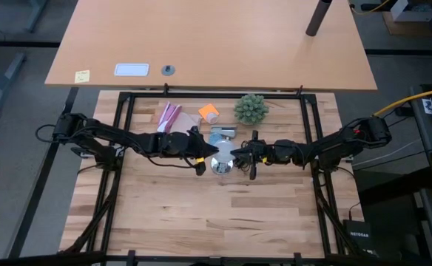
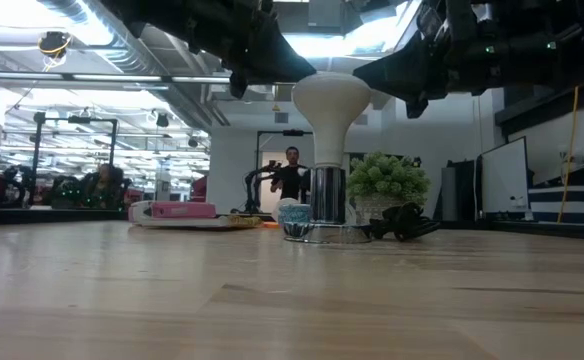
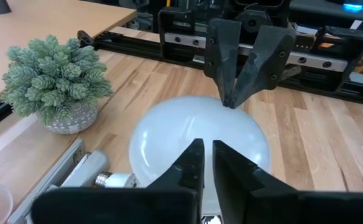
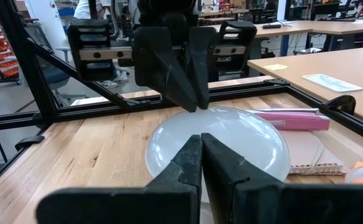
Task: Screw lightbulb
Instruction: Insert the lightbulb into the silver lamp socket
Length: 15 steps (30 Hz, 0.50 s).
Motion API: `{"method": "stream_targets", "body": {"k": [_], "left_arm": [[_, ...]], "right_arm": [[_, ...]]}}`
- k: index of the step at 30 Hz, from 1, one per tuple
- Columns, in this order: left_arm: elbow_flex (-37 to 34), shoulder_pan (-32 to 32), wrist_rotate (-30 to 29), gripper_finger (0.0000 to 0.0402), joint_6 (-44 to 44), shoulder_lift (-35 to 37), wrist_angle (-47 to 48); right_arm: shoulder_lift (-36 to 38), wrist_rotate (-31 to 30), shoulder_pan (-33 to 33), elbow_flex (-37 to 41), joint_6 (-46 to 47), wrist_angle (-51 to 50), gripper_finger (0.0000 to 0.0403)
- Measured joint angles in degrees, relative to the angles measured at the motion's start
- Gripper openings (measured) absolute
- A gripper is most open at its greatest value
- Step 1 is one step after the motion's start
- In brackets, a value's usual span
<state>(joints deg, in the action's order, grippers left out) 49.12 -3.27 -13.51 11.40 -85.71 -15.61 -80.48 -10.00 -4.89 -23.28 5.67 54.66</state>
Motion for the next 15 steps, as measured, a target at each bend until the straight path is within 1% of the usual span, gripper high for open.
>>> {"method": "stream_targets", "body": {"k": [4, 9, 15], "left_arm": [[0.02, 0.0, 0.02, 0.0011, 0.0, 0.0, -0.03], [0.02, 0.0, 0.02, 0.0005, -0.02, 0.0, -0.02], [0.02, 0.0, -0.01, 0.0005, -0.02, 0.0, 0.04]], "right_arm": [[-0.03, -0.8, 0.02, 0.01, -0.02, 0.5, 0.0017], [-0.03, -5.53, 0.02, 0.02, -0.02, 0.71, 0.0017], [1.02, -9.37, 0.02, 0.03, -0.06, 0.63, 0.0017]]}}
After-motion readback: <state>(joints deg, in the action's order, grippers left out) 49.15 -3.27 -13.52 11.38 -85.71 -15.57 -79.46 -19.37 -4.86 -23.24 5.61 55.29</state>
